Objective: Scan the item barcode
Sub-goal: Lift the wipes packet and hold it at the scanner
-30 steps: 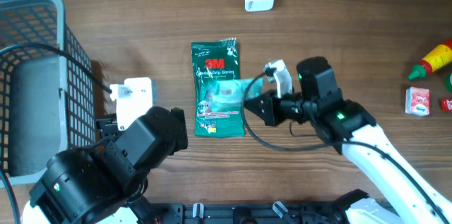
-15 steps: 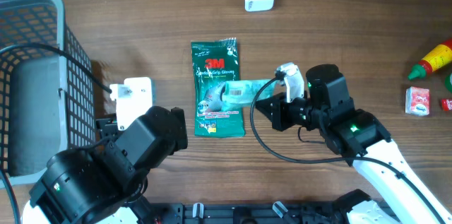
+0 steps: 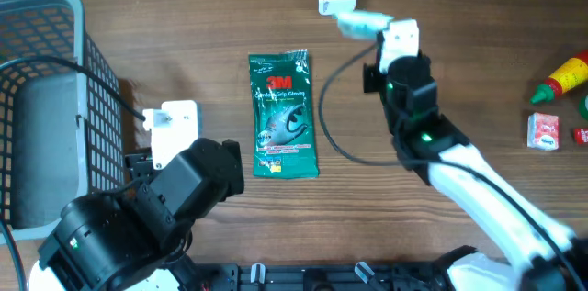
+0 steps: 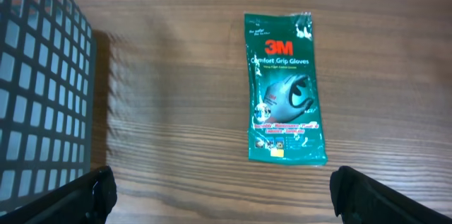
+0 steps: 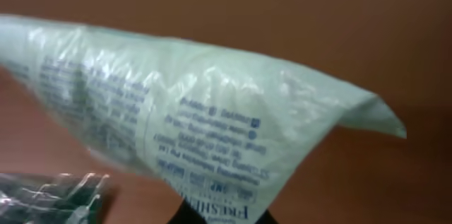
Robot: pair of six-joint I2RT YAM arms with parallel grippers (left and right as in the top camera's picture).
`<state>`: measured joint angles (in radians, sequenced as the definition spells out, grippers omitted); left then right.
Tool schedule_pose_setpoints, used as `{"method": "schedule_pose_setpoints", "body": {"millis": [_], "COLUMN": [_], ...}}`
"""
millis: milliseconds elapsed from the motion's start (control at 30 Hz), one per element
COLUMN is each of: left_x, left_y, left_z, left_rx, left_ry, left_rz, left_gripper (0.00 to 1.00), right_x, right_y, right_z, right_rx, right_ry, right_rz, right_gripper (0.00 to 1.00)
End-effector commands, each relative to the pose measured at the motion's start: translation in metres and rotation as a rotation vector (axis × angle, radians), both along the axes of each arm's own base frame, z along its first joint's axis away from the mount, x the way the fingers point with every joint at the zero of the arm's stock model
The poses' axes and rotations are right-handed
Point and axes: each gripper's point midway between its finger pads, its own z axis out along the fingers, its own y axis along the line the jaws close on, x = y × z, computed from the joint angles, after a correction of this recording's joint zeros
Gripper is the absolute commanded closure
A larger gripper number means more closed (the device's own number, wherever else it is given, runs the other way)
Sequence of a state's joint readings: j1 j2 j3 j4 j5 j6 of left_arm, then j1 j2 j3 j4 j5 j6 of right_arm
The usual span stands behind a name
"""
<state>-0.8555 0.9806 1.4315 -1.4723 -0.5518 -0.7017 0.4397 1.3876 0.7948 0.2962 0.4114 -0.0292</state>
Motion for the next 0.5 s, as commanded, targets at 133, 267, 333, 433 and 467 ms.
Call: {"method": "schedule_pose_setpoints", "body": {"millis": [133, 267, 333, 433, 467], "left_x": [0.000, 0.000, 0.000, 0.000, 0.000], "left_y": [0.001, 0.001, 0.001, 0.001, 0.001], "left_z": [0.002, 0.002, 0.002, 0.002, 0.002], "left_rx": [-0.013, -0.013, -0.013, -0.013, -0.013], "left_ry": [-0.007, -0.007, -0.007, -0.007, -0.007], "left_rz": [0.012, 0.012, 0.012, 0.012, 0.012], "left_gripper": [0.00, 0.00, 0.00, 0.00, 0.00], "right_x": [0.050, 0.067, 0.078, 0.096, 0.104], "right_y": [-0.030, -0.007, -0.001, 0.006, 0.009], "right_z": [0.013, -0.012, -0.023, -0.029, -0.029], "right_rx": [-0.387, -0.535, -0.576, -0.581, -0.579], "right_ry": [-0.313, -0.365, -0.372, -0.387, -0.390], "right_rz": [-0.254, -0.158, -0.148, -0.155, -0.158], "right_gripper": [0.95, 0.96, 0.95, 0.95, 0.96]}}
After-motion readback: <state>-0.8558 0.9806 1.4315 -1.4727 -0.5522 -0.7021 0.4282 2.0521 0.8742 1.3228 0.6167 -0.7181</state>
